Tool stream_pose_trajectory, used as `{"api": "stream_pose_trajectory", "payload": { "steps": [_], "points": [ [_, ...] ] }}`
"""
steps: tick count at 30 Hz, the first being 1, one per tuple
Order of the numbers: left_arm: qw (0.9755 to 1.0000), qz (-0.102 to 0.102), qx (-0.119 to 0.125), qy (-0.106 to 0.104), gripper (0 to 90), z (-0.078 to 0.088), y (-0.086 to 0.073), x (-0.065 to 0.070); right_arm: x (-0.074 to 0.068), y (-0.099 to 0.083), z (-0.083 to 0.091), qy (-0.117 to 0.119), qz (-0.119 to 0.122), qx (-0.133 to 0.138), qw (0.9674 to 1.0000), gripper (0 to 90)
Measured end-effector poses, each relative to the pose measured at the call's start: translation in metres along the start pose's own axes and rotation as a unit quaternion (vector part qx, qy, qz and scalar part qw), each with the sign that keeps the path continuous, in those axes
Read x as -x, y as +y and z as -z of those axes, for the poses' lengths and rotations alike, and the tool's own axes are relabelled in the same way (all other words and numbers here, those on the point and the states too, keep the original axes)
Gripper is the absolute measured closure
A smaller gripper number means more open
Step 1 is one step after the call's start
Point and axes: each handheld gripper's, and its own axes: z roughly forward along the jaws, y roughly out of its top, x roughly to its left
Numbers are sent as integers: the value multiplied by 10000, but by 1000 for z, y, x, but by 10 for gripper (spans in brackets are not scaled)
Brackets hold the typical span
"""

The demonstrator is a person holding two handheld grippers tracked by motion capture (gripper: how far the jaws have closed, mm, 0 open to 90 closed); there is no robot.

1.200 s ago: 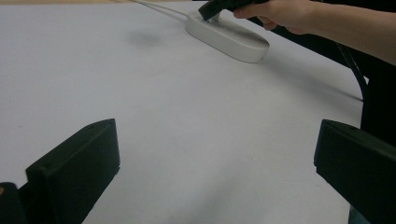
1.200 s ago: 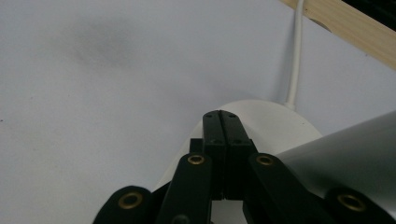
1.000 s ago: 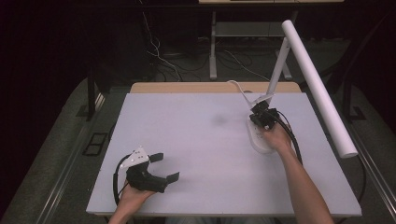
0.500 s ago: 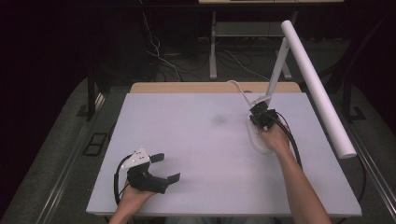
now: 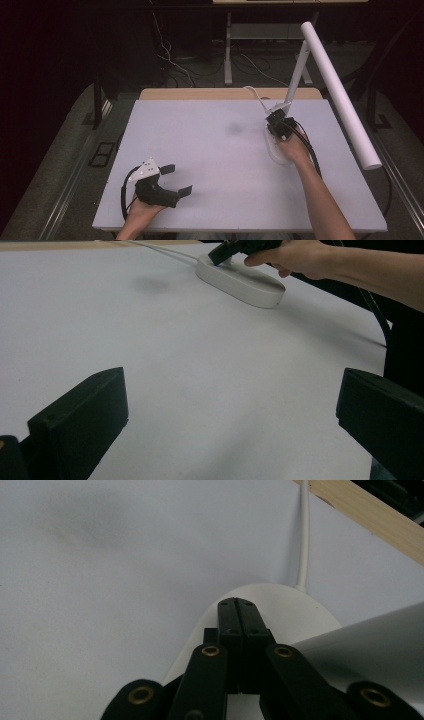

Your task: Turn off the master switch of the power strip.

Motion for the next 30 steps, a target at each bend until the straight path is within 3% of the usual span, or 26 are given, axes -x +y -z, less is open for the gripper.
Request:
{"api": "stream_pose_trajectory", "payload": {
  "steps": [2,5,13,30],
  "points": [
    [10000,42,19,22,0,1,0,-2,5,0,2,90,-111,92,9999,894],
    [10000,85,46,25,0,1,0,-2,3,-1,5,125,-6,99,9999,892],
    [10000,79,39,18,0,0,0,-2,1,5,22,160,-17,430,9989,892],
    [9999,121,118,12,0,1,1,-2,0,3,51,273,-81,506,9983,891]
  ]
}}
